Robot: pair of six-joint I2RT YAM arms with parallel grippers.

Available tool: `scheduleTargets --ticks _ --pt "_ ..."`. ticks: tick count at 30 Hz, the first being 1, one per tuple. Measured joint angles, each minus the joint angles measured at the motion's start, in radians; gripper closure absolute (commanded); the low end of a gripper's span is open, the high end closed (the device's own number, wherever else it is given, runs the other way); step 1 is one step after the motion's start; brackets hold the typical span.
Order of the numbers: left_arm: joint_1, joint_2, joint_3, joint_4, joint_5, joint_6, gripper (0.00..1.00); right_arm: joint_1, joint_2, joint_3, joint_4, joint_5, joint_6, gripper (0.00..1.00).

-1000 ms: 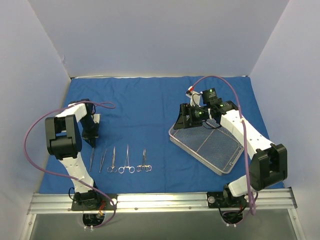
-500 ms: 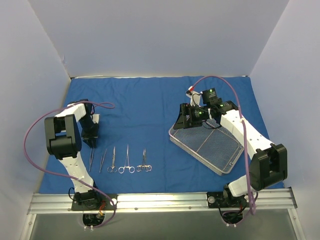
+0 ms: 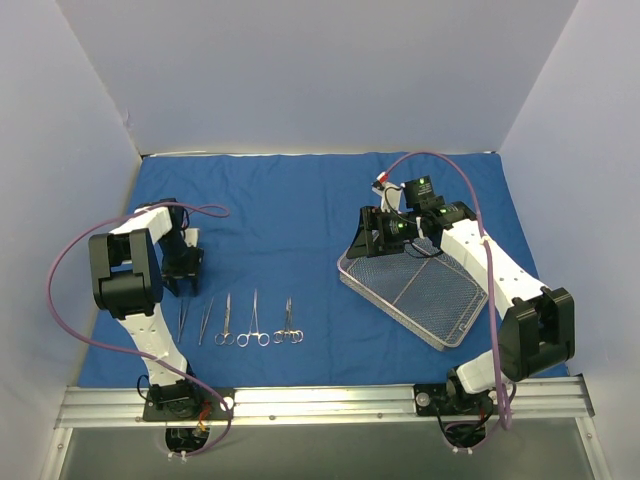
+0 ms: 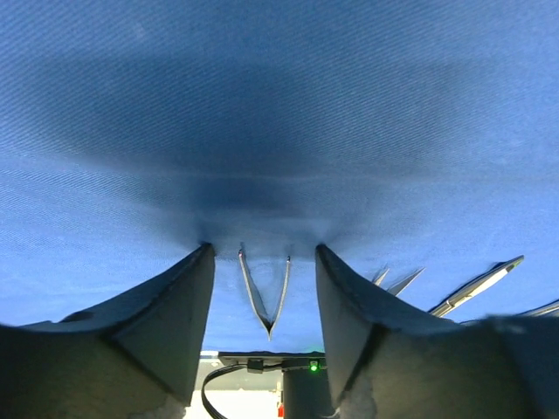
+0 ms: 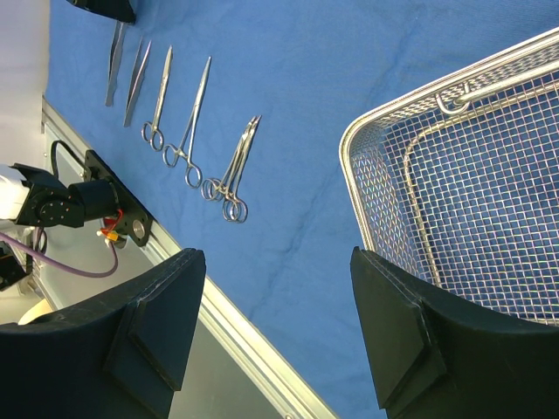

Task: Open and lay out the surgical kit
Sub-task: Place the medical item in the surgical kit, then reset both arms

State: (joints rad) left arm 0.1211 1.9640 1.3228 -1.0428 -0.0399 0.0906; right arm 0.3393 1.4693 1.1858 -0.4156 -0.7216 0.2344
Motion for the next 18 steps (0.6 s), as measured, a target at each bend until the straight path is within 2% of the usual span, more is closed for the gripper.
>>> scheduleTargets --ticks 4,5,11,13,14,18 --pt "0.003 0.000 0.000 0.000 -0.004 -0.001 0.28 0.000 0.000 0.000 0.000 0.000 0.000 0.32" --pt "0.005 0.000 0.003 -0.002 -0.005 -0.001 0.06 0.000 0.000 0.000 0.000 0.000 0.000 0.32" --pt "0.011 -0.049 0.066 -0.021 0.005 -0.029 0.06 -0.002 0.000 0.000 -0.001 0.025 0.005 0.28" --pt "0.011 -0.114 0.100 -0.025 0.019 -0.059 0.06 -0.010 0.000 0.000 -0.001 0.055 0.018 0.14" --pt "0.011 -0.149 0.117 -0.024 0.029 -0.076 0.06 -0.017 0.000 0.000 -0.001 0.070 0.025 0.01" --pt "0.007 -0.306 0.170 0.001 0.082 -0.153 0.06 -0.059 -0.004 0.000 -0.003 0.148 0.053 0.00"
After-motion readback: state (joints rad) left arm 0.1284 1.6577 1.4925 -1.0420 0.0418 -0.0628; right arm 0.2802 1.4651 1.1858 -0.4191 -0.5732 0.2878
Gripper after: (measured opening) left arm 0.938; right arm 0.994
